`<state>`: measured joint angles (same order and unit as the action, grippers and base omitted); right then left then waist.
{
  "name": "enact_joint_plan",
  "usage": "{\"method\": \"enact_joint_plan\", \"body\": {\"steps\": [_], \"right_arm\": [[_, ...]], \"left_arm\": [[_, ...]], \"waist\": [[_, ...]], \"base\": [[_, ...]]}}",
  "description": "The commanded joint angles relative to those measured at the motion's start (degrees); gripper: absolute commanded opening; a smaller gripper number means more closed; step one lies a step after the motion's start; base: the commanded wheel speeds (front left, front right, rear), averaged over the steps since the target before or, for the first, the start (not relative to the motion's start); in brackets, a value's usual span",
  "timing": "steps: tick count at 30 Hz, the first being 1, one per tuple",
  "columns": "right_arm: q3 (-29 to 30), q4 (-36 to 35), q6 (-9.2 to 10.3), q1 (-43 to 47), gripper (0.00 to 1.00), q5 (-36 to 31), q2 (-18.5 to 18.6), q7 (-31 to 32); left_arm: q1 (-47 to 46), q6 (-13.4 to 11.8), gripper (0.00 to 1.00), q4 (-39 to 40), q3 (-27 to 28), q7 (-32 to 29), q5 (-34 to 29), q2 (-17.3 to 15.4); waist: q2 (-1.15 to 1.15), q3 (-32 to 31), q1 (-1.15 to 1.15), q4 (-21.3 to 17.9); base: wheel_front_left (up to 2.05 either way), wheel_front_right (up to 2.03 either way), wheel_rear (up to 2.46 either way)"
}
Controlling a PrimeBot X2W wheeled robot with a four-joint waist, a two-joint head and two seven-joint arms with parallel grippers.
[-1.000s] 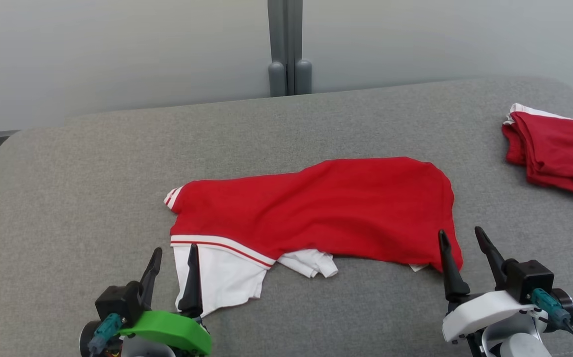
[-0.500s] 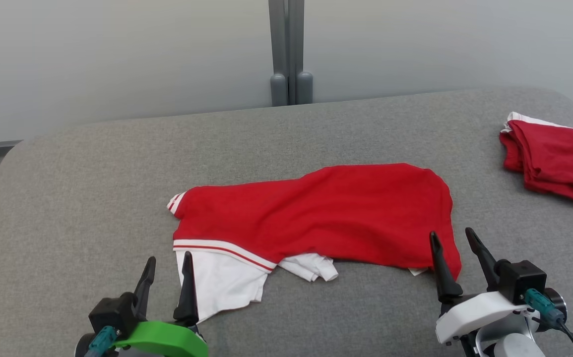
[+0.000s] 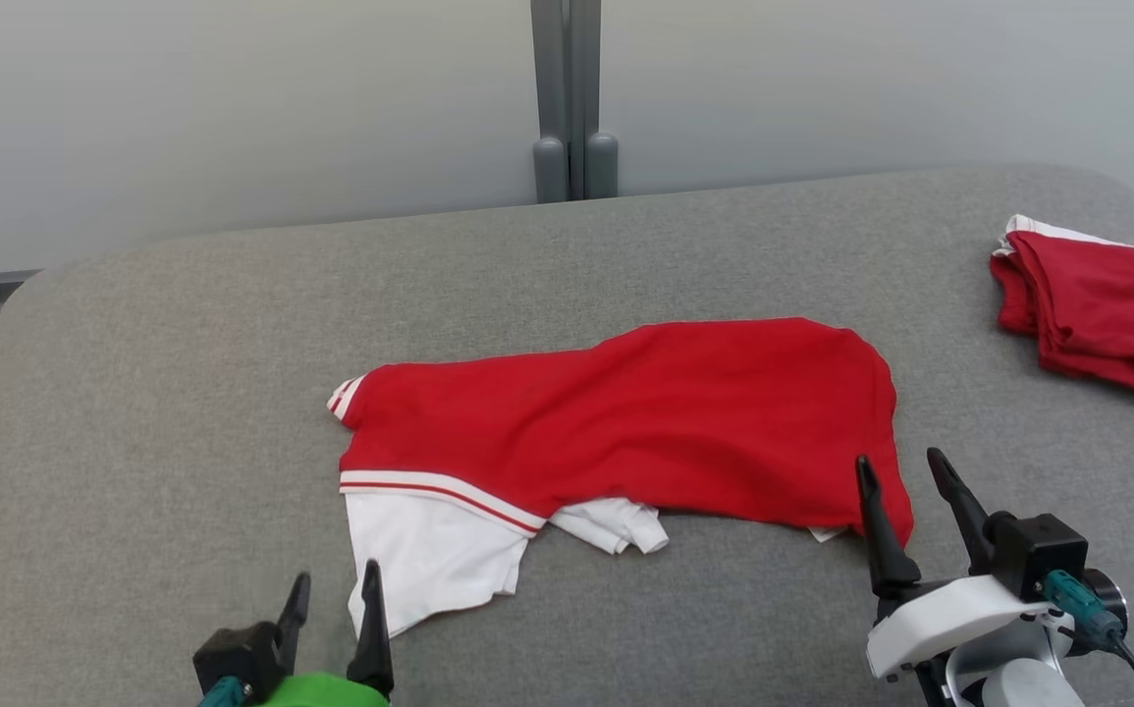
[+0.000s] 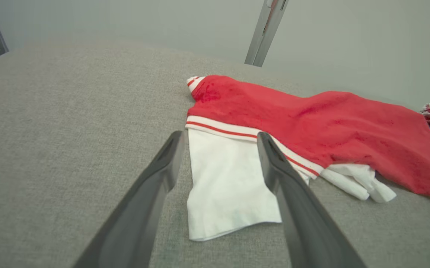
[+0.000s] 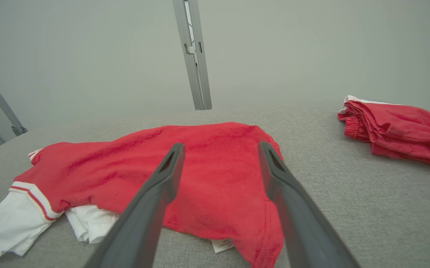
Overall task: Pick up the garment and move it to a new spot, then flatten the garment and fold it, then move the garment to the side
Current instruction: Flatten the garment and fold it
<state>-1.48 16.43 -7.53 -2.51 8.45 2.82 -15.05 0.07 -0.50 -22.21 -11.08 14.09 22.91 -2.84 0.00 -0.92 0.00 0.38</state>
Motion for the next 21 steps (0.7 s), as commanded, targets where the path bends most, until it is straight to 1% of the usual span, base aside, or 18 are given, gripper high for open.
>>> {"method": "enact_joint_plan", "body": {"steps": [1,5,12,13,14,15,16,17,18,21], "right_arm": [[0.16,0.56,0.09,0.62,1.0,0.04,0.14,-0.17],[1.06,2.15,0.09,0.27,1.0,0.46,0.15,-0.17],[2.4,3.35,0.09,-1.16,1.0,-0.14,0.14,-0.17],[2.58,3.57,0.09,-1.22,1.0,-0.21,0.14,-0.17],[2.8,3.83,0.09,-1.24,1.0,-0.32,0.14,-0.17],[3.13,4.18,0.09,-1.38,1.0,-0.4,0.14,-0.17],[3.5,4.54,0.09,-1.5,1.0,-0.5,0.15,-0.17],[3.94,5.16,0.09,-1.58,1.0,-0.56,0.15,-0.17],[4.36,5.76,0.09,-1.59,1.0,-0.58,0.14,-0.17],[5.8,8.4,0.09,-2.21,1.0,0.38,0.14,0.4]], "left_arm": [[0.54,-0.28,1.0,-1.85,-0.11,-1.12,0.65,-0.14],[-0.38,-0.69,1.0,-6.81,-0.65,-3.71,3.26,-0.14],[-3.65,-1.29,1.0,-12.38,-1.35,-3.67,6.9,-0.14],[-4.2,-1.19,0.85,-13.11,-1.49,-3.51,7.27,-0.15],[-4.59,-1.0,0.65,-13.8,-1.68,-3.72,7.41,-0.15],[-5.0,-0.76,0.34,-14.71,-2.0,-4.0,7.67,-0.14],[-5.23,-0.6,0.23,-15.31,-2.23,-4.07,7.9,-0.14],[-5.55,-0.53,0.06,-16.04,-2.55,-3.94,8.04,-0.13],[-5.8,-0.52,0.0,-16.56,-2.8,-3.78,8.24,-0.12],[-6.7,-0.12,0.0,-17.78,-3.73,-3.27,8.8,0.0]], "waist": [[0.0,0.39,0.0,-0.29],[0.0,1.28,0.0,-1.11],[0.0,3.35,0.0,-2.69],[0.0,3.6,0.0,-2.89],[0.0,3.79,0.0,-3.02],[0.0,4.0,0.0,-3.13],[0.0,4.11,0.0,-3.19],[0.0,4.27,0.0,-3.25],[0.0,4.39,0.0,-3.26],[0.0,4.74,0.0,-3.02]], "base": [[0.0,0.0,0.0],[0.0,0.0,0.0],[0.0,0.0,0.0],[0.0,0.0,0.0],[0.0,0.0,0.0],[0.0,0.0,0.0],[0.0,0.0,0.0],[0.0,0.0,0.0],[0.0,0.0,0.0],[0.0,0.0,0.0]]}}
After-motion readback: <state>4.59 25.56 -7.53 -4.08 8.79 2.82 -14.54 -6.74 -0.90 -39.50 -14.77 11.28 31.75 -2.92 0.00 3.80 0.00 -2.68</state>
